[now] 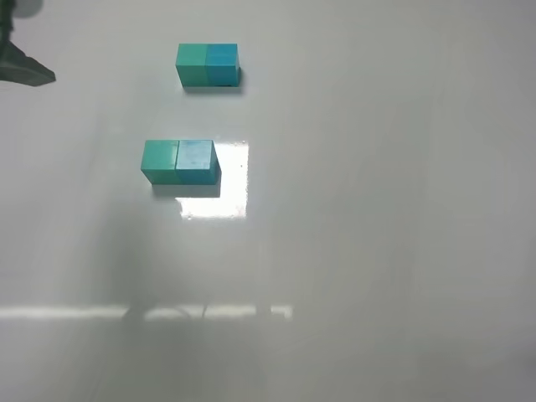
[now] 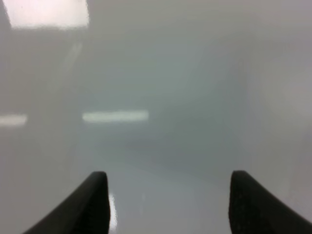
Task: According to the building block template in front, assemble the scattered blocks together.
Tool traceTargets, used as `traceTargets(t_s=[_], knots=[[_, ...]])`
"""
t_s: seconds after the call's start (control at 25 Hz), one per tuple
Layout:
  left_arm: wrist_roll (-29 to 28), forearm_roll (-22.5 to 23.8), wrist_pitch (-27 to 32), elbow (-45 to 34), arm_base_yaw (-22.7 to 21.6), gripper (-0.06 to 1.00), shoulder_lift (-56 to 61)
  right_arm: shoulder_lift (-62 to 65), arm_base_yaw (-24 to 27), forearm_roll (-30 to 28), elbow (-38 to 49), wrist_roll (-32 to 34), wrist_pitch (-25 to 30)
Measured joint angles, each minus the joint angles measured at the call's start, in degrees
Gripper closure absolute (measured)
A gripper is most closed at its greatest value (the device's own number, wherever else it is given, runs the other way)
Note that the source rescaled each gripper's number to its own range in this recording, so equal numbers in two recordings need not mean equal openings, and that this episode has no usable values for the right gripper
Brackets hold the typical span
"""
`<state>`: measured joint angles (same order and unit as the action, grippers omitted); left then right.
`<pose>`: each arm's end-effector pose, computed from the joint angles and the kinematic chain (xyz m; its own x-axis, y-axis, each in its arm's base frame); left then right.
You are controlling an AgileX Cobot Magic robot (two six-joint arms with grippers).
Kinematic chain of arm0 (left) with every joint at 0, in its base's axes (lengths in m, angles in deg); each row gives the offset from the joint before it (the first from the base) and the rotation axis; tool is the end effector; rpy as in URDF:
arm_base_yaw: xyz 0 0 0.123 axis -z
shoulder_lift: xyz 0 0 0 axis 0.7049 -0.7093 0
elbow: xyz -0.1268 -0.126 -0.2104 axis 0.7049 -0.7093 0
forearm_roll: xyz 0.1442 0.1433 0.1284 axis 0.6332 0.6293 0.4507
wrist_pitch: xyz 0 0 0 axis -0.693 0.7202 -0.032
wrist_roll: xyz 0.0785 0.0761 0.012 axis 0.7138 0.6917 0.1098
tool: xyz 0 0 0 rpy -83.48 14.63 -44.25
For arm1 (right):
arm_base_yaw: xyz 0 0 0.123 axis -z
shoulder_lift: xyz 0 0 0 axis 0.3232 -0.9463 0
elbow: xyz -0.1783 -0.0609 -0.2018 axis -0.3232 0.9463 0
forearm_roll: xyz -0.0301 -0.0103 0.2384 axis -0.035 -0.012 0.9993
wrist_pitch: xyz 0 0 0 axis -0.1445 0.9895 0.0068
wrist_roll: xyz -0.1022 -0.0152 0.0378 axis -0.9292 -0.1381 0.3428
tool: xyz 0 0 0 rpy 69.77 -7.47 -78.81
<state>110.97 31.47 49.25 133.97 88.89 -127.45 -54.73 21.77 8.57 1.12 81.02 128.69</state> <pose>0.1863 -0.1097 0.4892 -0.0076 0.9336 -0.3583 0.5255 0.3086 0.7929 0.0057 -0.0037 0.2747 -0.4167 -0.0064 -0.9090 0.0668 0.9971 -0.0376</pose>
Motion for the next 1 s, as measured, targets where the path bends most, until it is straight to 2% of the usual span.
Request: traceTargets(t_s=[0.16,0.24,0.4,0.44,0.64,0.8,1.0], knots=[[-4.0,0.7,0.0,-2.4,-7.9,-0.04,6.1,0.0,0.0,0.0,0.0,0.0,0.0],[-6.4,0.2,0.0,-5.3,-13.3,-0.04,9.5,0.0,0.0,0.0,0.0,0.0,0.0],[-13.8,-4.5,0.0,-13.9,-24.9,-0.04,17.8,0.0,0.0,0.0,0.0,0.0,0.0],[-14.8,-6.6,0.0,-16.7,-28.9,-0.04,20.7,0.0,0.0,0.0,0.0,0.0,0.0],[-16.3,-14.7,0.4,-28.7,-45.2,-0.04,34.2,0.0,0.0,0.0,0.0,0.0,0.0],[-17.6,-21.4,0.5,-36.2,-52.7,-0.04,45.6,0.0,0.0,0.0,0.0,0.0,0.0],[-22.8,-29.4,0.4,-46.0,-55.1,-0.04,56.4,0.0,0.0,0.0,0.0,0.0,0.0]])
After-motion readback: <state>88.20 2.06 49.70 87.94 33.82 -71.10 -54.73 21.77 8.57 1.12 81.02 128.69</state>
